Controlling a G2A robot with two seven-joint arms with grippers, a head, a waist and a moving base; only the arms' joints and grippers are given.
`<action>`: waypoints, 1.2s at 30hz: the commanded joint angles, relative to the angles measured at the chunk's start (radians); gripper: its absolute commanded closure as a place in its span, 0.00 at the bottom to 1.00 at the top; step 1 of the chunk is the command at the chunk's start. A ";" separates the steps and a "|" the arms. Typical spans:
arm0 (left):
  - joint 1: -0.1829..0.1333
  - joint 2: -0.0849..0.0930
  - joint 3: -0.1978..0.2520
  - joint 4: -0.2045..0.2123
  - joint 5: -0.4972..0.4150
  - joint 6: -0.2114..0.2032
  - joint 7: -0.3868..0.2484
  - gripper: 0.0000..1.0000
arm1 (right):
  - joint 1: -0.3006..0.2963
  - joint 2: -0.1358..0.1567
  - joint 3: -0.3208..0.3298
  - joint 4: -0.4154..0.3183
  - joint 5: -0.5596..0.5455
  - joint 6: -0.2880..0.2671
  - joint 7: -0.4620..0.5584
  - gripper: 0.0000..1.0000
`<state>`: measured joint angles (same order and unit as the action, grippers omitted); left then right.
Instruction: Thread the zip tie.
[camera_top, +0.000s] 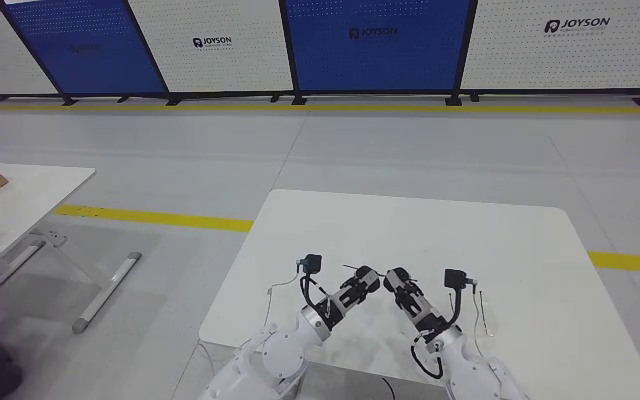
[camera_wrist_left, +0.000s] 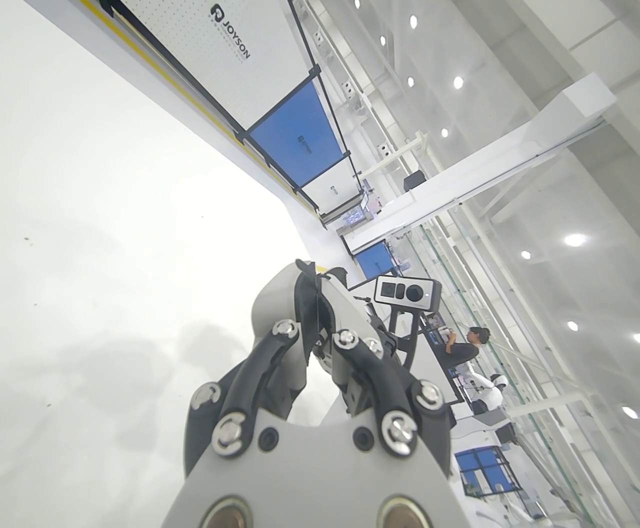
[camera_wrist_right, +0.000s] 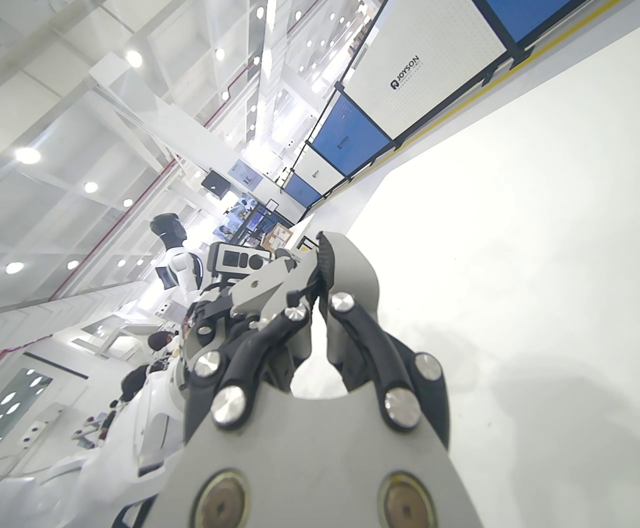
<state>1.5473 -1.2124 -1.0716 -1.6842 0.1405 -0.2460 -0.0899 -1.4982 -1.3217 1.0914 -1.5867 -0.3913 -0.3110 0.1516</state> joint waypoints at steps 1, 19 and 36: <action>0.001 0.000 0.000 -0.001 -0.001 -0.001 -0.001 1.00 | 0.001 0.000 0.000 0.001 0.004 0.000 0.005 1.00; 0.000 0.001 0.005 -0.001 0.008 0.012 0.007 1.00 | -0.001 0.003 0.007 -0.002 0.045 -0.009 0.024 0.80; -0.012 -0.003 0.000 -0.005 -0.028 0.030 0.026 1.00 | -0.022 0.008 0.018 -0.017 0.046 -0.017 0.015 0.73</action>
<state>1.5358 -1.2150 -1.0719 -1.6894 0.1132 -0.2165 -0.0639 -1.5202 -1.3138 1.1098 -1.6036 -0.3458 -0.3267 0.1681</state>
